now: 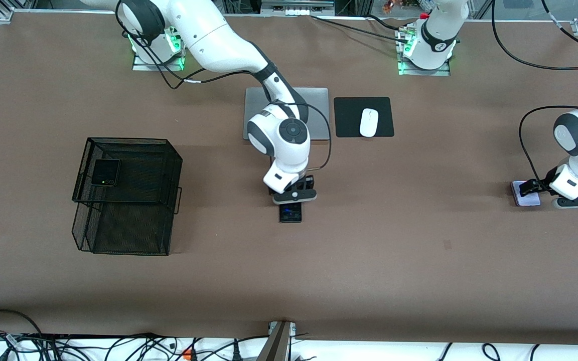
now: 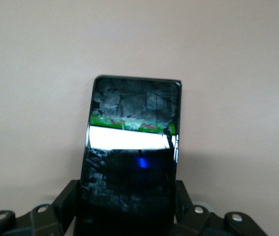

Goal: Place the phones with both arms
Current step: 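Lower the tall phone into the basket while the left gripper grasps the white phone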

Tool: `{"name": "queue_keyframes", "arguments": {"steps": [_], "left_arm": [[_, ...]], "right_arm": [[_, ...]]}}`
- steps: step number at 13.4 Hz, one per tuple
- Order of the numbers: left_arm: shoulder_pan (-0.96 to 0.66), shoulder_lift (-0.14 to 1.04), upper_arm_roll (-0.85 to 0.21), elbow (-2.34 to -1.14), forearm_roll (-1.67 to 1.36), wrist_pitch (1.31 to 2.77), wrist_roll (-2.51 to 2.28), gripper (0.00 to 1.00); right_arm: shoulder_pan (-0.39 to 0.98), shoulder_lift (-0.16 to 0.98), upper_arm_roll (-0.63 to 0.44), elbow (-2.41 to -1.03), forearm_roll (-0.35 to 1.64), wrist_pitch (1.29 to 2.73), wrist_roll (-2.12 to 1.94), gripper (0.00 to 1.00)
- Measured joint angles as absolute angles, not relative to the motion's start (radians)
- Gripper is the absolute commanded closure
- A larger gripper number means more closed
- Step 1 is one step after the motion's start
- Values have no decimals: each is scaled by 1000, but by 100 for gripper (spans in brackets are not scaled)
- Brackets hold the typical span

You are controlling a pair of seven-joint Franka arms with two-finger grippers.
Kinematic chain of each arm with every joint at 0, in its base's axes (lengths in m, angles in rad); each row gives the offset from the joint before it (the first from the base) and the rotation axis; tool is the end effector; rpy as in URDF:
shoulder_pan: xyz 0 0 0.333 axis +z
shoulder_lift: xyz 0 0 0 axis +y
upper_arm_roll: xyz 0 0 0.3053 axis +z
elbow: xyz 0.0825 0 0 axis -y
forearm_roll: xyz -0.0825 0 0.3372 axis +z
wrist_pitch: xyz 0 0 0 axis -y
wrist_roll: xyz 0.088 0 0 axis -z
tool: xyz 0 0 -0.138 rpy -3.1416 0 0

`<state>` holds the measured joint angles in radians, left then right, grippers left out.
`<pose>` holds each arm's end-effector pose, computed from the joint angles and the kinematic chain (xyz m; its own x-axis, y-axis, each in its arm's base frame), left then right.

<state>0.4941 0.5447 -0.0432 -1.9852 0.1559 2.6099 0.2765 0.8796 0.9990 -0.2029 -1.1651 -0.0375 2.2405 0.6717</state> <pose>0.5300 0.2562 0.1924 0.9973 0.0478 0.0560 0.0525 -0.9949 -0.0856 0.5413 0.4858 0.1872 0.9731 0.1339 0.1874 0.1153 -0.9876 0.1068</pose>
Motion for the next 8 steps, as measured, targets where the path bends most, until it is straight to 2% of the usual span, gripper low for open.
{"name": "queue_keyframes", "arguments": {"steps": [3, 5, 8], "left_arm": [[510, 553, -78, -1991, 156, 2618, 277, 0], [565, 560, -137, -1993, 156, 2619, 285, 0], [621, 569, -174, -1993, 156, 2626, 306, 0]], "right_arm": [[833, 869, -252, -1152, -37, 2055, 570, 91], [761, 751, -261, -1175, -36, 1944, 476, 91], [649, 589, -270, -1298, -35, 1890, 337, 93]]}}
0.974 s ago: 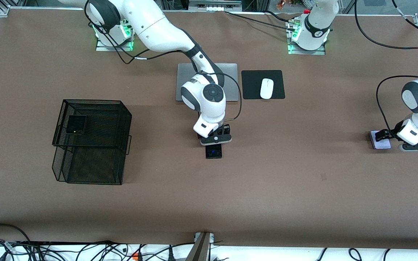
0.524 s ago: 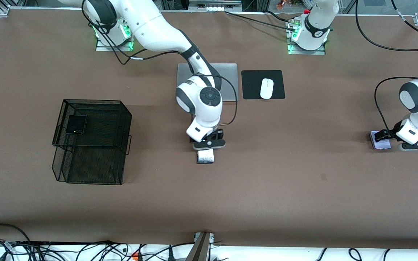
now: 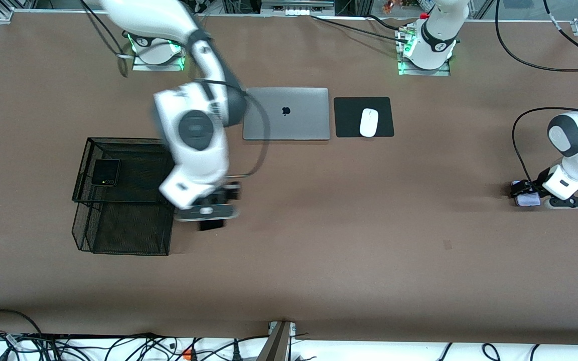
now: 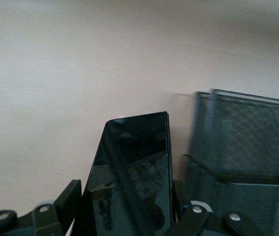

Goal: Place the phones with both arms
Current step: 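Lower the tall phone into the basket while the left gripper grasps the white phone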

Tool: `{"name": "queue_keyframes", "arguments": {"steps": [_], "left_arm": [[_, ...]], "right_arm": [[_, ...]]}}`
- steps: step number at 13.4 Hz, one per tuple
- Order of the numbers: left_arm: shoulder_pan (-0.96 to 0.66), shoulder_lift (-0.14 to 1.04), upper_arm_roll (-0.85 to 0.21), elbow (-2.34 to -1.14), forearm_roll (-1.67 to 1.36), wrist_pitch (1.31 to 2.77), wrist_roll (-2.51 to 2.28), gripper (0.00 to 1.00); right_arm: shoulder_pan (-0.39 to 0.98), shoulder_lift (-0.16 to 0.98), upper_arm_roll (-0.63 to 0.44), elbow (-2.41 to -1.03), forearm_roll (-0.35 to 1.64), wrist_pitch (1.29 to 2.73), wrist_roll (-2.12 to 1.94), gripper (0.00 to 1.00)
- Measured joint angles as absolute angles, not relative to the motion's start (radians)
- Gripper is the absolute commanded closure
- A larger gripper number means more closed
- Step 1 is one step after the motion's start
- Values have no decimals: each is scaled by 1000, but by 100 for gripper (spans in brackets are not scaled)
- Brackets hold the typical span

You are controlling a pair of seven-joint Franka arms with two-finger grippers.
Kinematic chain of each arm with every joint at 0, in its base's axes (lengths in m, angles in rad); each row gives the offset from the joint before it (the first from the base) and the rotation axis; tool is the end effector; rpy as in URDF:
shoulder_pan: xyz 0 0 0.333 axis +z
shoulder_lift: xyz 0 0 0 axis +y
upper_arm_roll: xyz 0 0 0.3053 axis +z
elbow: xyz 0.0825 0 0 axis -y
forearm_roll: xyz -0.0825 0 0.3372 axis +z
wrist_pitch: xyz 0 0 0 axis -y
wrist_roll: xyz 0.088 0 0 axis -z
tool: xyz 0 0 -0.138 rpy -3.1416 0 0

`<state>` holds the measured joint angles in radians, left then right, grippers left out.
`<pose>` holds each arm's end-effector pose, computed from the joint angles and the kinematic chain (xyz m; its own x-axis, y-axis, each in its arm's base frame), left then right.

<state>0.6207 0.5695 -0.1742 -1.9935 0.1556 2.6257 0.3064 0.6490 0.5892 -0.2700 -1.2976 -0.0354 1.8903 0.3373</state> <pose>0.5278 0.2529 0.1810 0.9965 0.0372 0.0746 0.0385 -0.9991 -0.0162 0.6110 0.2800 0.3883 0.9916 0.1038 0.0774 0.0899 -0.9821 0.1653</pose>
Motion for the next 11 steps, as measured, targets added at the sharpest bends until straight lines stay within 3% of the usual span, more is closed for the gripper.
{"name": "queue_keyframes", "arguments": {"steps": [5, 11], "left_arm": [[626, 574, -182, -1994, 156, 2630, 309, 0], [627, 582, -182, -1995, 156, 2634, 313, 0]], "right_arm": [[581, 369, -350, -1569, -34, 1916, 129, 99], [583, 61, -368, -2048, -33, 2153, 99, 99]]}}
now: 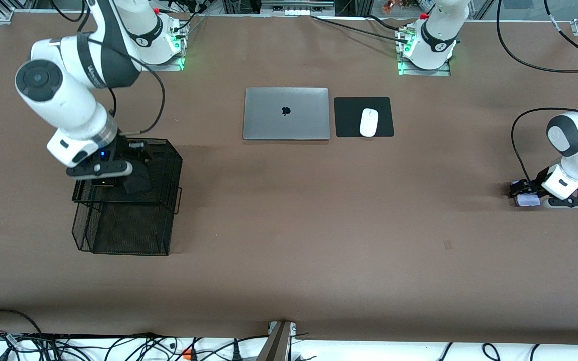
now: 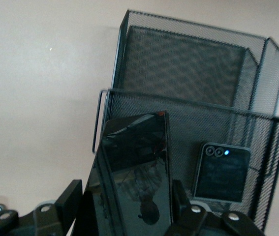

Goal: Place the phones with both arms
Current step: 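Lower the tall phone into the basket while the left gripper grasps the white phone, then set the white phone mid-table with the left gripper while the right gripper withdraws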

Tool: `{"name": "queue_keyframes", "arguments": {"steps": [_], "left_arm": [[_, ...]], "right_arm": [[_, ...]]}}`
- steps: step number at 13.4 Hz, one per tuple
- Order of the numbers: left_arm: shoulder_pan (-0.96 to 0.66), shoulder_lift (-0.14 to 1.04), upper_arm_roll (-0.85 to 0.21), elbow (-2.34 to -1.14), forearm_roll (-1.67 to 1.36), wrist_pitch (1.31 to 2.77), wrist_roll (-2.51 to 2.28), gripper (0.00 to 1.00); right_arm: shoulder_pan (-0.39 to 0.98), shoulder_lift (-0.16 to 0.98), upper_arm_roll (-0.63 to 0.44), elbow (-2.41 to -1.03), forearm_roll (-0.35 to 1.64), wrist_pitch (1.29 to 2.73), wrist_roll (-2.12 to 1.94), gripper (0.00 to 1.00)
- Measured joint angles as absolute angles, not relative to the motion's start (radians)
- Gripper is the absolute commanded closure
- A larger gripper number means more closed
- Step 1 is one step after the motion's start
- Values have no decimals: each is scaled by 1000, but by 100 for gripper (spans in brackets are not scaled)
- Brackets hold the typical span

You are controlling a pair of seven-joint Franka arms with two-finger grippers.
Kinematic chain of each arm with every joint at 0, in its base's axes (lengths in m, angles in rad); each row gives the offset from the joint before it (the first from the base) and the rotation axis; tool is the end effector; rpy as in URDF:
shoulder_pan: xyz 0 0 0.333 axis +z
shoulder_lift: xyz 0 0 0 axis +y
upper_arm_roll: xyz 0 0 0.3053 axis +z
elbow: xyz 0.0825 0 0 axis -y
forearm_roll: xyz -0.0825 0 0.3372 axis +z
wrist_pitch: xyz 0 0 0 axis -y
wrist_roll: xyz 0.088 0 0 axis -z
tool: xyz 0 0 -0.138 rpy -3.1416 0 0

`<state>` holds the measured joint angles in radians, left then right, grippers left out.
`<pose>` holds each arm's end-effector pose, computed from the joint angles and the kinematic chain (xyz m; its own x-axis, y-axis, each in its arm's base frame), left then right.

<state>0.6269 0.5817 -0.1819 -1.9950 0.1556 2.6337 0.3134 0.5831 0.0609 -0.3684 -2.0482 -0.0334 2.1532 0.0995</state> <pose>0.5272 0.2512 0.1747 0.9969 0.0305 0.0730 0.0312 -0.9995 -0.0083 0.5145 0.1117 0.3989 0.9895 0.1347 0.0523 0.1323 -0.9902 0.0457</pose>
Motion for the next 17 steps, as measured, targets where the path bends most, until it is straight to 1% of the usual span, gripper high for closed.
{"name": "queue_keyframes", "arguments": {"steps": [2, 5, 9, 10, 11, 12, 13, 15, 16, 17], "left_arm": [[628, 582, -182, -1995, 156, 2634, 322, 0], [639, 585, -182, -1995, 156, 2638, 342, 0], [652, 605, -182, -1995, 156, 2671, 347, 0], [652, 609, -182, -1995, 156, 2673, 347, 3], [653, 611, -182, -1995, 156, 2675, 347, 31], [653, 611, -182, -1995, 156, 2675, 347, 55], [653, 612, -182, -1995, 156, 2676, 347, 74], [653, 608, -182, -1995, 156, 2676, 346, 98], [653, 609, -182, -1995, 156, 2676, 346, 100], [653, 609, -182, -1995, 156, 2676, 344, 100]], "right_arm": [[583, 23, -380, -2142, -33, 2250, 99, 99], [583, 22, -419, -2226, -33, 2410, 99, 99], [583, 32, -455, -2283, -27, 2530, 105, 98], [583, 38, -455, -2287, -10, 2551, 108, 98], [583, 44, -455, -2288, 9, 2568, 110, 98], [583, 46, -455, -2289, 25, 2571, 113, 97], [583, 47, -456, -2290, 42, 2575, 117, 96], [583, 57, -456, -2293, 125, 2580, 118, 95], [583, 64, -456, -2295, 168, 2580, 118, 92], [583, 72, -456, -2297, 194, 2581, 116, 80]]}}
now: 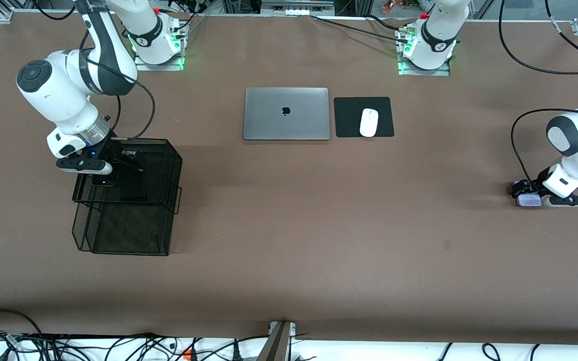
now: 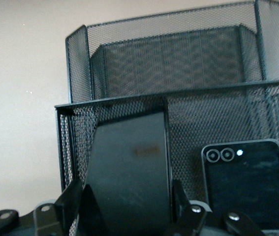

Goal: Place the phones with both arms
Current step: 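Set the white phone mid-table with the left gripper while the right gripper withdraws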

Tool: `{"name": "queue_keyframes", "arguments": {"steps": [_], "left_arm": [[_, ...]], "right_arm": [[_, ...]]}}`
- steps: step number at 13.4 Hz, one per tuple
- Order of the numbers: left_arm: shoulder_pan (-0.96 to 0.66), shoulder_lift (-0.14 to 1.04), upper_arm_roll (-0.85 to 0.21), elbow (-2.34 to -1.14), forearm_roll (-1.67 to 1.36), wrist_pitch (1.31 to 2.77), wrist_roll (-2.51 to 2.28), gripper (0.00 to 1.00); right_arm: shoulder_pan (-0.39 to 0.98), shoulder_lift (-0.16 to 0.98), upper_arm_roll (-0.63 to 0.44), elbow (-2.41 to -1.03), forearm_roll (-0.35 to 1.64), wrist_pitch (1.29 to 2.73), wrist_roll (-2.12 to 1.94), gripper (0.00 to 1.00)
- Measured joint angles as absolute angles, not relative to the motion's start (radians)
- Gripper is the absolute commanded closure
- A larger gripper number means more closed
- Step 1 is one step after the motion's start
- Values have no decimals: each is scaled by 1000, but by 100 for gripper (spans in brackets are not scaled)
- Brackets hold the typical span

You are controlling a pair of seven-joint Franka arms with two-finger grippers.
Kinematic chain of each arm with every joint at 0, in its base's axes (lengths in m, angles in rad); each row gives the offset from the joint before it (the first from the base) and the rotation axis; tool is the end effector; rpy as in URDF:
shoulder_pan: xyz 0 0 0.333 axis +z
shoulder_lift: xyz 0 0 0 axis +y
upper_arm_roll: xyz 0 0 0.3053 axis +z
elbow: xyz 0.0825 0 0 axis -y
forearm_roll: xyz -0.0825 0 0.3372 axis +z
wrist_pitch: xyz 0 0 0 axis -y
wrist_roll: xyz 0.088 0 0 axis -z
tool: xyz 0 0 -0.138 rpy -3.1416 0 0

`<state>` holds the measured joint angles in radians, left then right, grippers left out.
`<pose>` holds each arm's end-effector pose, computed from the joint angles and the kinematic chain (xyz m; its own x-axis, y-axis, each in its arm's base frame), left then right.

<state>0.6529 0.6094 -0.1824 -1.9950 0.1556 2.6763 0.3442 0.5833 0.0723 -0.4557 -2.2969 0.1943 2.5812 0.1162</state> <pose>0.5221 0.2639 0.1630 0.9956 0.0262 0.0905 0.0270 -0.9996 -0.0084 0.5096 0.0657 0.3350 0.9691 -0.1469 0.1979 -0.1230 -0.9841 -0.1283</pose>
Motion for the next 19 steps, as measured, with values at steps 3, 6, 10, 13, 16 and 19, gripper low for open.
{"name": "queue_keyframes", "arguments": {"steps": [3, 6, 10, 13, 16, 19], "left_arm": [[651, 609, -191, -1989, 156, 2655, 330, 100], [650, 591, -251, -1942, 156, 2530, 262, 100], [594, 544, -348, -1895, 156, 2384, 87, 100], [456, 511, -356, -1888, 156, 2318, -56, 100], [302, 493, -357, -1887, 156, 2287, -167, 100], [147, 494, -356, -1866, 156, 2260, -310, 100]], "right_arm": [[585, 110, -455, -2297, 215, 2593, 116, 49], [588, 134, -455, -2297, 216, 2599, 116, 2], [590, 138, -455, -2280, 216, 2614, 116, 0], [591, 136, -455, -2213, 216, 2540, 116, 0], [582, 134, -464, -2030, 216, 2253, 116, 0], [539, 134, -477, -1850, 180, 1969, 104, 0]]}}
